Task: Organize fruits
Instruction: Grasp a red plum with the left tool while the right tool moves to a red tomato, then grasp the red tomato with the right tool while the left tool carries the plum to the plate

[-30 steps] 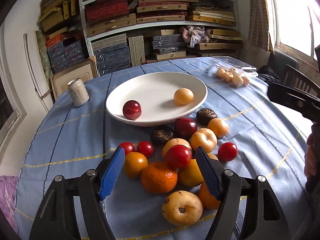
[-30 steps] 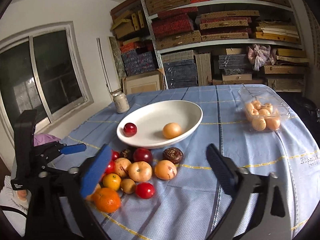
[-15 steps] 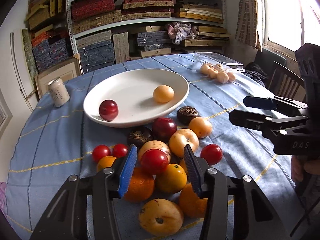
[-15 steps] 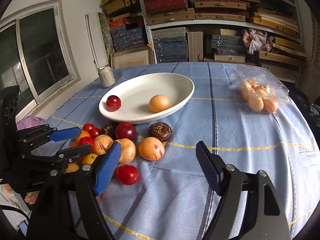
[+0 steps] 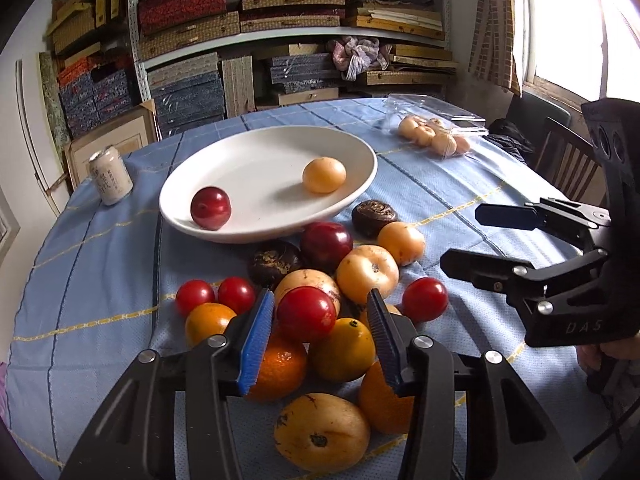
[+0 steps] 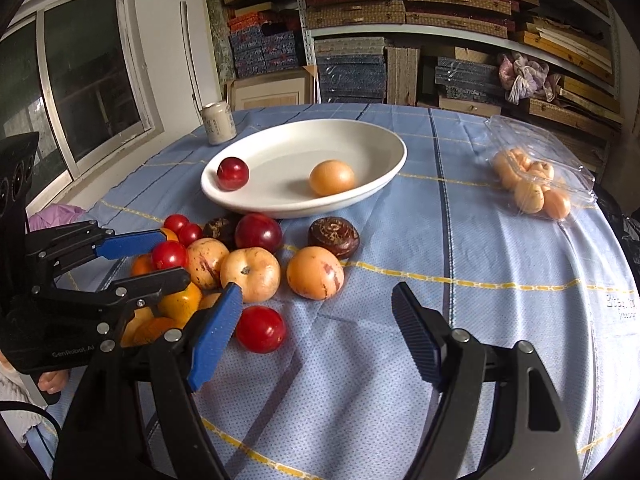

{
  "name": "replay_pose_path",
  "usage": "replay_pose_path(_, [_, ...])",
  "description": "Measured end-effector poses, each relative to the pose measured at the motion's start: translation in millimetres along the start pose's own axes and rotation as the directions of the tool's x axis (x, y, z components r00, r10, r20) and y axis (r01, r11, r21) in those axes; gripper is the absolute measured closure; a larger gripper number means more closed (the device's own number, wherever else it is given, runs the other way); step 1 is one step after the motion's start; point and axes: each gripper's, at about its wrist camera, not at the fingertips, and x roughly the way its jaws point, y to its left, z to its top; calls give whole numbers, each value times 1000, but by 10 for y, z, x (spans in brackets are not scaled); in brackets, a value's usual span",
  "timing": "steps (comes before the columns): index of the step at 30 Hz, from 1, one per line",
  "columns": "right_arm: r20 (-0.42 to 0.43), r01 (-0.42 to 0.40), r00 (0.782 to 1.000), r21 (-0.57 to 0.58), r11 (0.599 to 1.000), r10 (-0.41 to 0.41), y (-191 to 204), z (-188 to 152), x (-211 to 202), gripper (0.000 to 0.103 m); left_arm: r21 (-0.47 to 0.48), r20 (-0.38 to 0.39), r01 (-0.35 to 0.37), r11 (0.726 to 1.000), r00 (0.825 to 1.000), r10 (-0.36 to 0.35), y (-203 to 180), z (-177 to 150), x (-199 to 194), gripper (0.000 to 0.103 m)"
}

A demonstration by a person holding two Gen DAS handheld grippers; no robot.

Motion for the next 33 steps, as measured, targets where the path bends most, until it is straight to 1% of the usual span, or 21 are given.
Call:
replay_pose_path(3, [-14,-1,1000,-16,1000,1,42,-14,45,28,-3,-1,3,1000,1000,-3,4,-2,0,58])
replay_pose_path(5, [-24,-7,1000,-22,1000,7,69,-17,74,28,-4,1,-17,1000,1000,17,15,-2,5,69])
replay_pose_path(6, [-24,-9,1000,-22,1000,8,76,-22,69,29,-14,-2,-15,1000,1000,15,39,-2,11,70])
replay_pose_path(8, [-23,-13,1000,-19,1000,12,71,-19,69,33,-52,-21,15,999,1000,-17,111,-2,36,72])
replay_pose_path(9, [-28,-17,999,-16,1000,17,68,-19,78,35,-59,-23,20,998,999,-22,126,-4,38,72])
replay_pose_path(11, [-40,-26,999,-15,1000,25,69,-19,92,36,-61,-21,23,998,999,-24,128,-6,27,72])
replay_pose_path(15, [-57,-31,998,-37,999,29,110,-22,114,36,-42,-14,9,999,1000,-10,93,-19,13,72])
replay_pose_path(22, [-96,-34,995,-102,994,24,256,-68,169,36,-70,-16,33,997,999,-34,139,-15,10,73])
replay_pose_path(26, [-99,-31,995,-135,990,18,316,-85,173,36,-101,18,40,994,999,-38,211,6,-99,73])
replay_pose_path(28, [-106,-30,994,-140,990,16,326,-84,188,39,-125,30,48,991,999,-44,265,15,-144,73])
replay_pose_path(31, [-127,-41,992,-140,989,23,325,-76,223,49,-149,35,56,987,998,-52,307,27,-172,73])
replay_pose_path(33, [-139,-54,990,-138,989,35,323,-80,245,61,-151,39,57,987,998,-52,304,29,-191,73])
